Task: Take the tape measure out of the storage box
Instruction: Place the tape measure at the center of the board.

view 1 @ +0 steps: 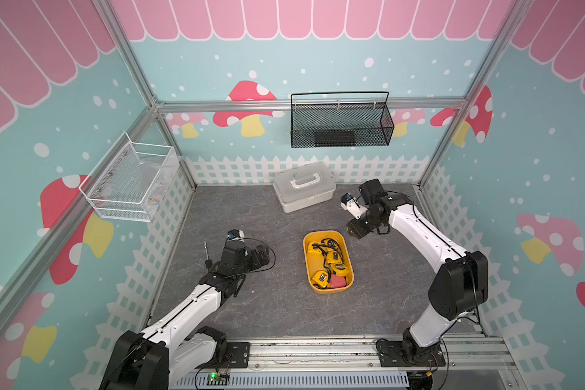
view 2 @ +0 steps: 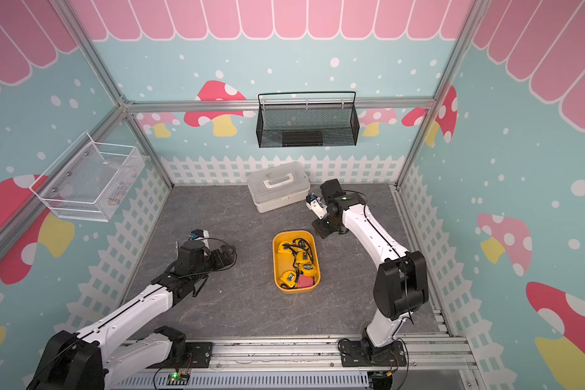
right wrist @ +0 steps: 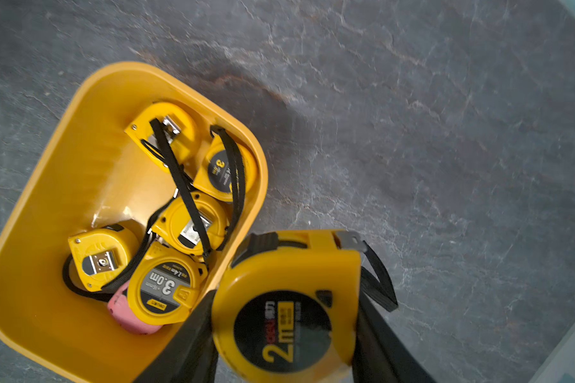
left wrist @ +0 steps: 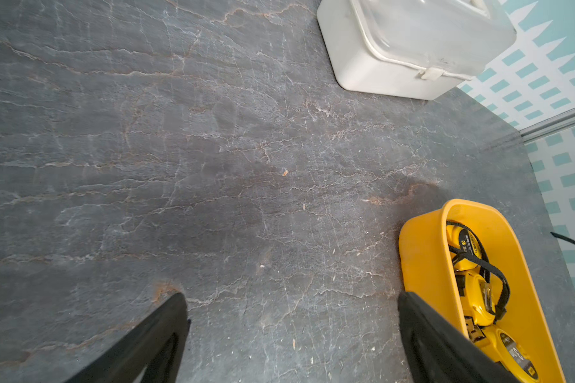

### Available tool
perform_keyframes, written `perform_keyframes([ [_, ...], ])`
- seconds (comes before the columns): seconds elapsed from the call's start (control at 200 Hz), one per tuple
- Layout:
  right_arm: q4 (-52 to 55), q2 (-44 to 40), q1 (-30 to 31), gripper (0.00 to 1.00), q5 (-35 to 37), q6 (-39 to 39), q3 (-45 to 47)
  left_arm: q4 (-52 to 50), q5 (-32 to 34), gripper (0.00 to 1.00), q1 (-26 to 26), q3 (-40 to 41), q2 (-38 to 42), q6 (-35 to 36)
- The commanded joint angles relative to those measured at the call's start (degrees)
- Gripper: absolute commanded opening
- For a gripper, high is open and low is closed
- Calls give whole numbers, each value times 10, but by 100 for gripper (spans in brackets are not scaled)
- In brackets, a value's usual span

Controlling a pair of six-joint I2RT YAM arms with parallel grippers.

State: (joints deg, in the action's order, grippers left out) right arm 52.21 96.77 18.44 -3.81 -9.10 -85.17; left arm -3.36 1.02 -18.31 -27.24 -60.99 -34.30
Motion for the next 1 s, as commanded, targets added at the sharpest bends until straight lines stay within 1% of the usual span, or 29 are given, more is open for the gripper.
perform_keyframes([
  [0.0, -9, -18, -21, 56, 2, 24, 36, 13, -8, 98, -7, -6, -8, 4],
  [0.14, -34, -17, -52, 56, -8, 43, 80, 11, -11, 98, -12, -12, -16, 6],
  [0.305, -54, 9, -82, 56, -23, 53, 110, 11, -15, 98, -16, -19, -24, 6],
  [0.405, -66, 24, -94, 56, -31, 57, 119, 12, -20, 96, -22, -24, -31, 6],
  [0.61, -92, 47, -105, 57, -40, 72, 138, -17, -11, 93, -48, -60, -66, 28],
  [0.685, -100, 50, -108, 57, -42, 81, 146, -21, -9, 93, -49, -70, -79, 32],
  [0.705, -102, 51, -109, 57, -42, 83, 147, -23, -8, 93, -64, -73, -82, 33],
  [0.816, -104, 56, -111, 57, -39, 85, 150, -27, -7, 93, -81, -91, -105, 41],
  [0.991, -106, 63, -113, 57, -22, 85, 158, -28, -30, 93, -101, -117, -159, 46],
])
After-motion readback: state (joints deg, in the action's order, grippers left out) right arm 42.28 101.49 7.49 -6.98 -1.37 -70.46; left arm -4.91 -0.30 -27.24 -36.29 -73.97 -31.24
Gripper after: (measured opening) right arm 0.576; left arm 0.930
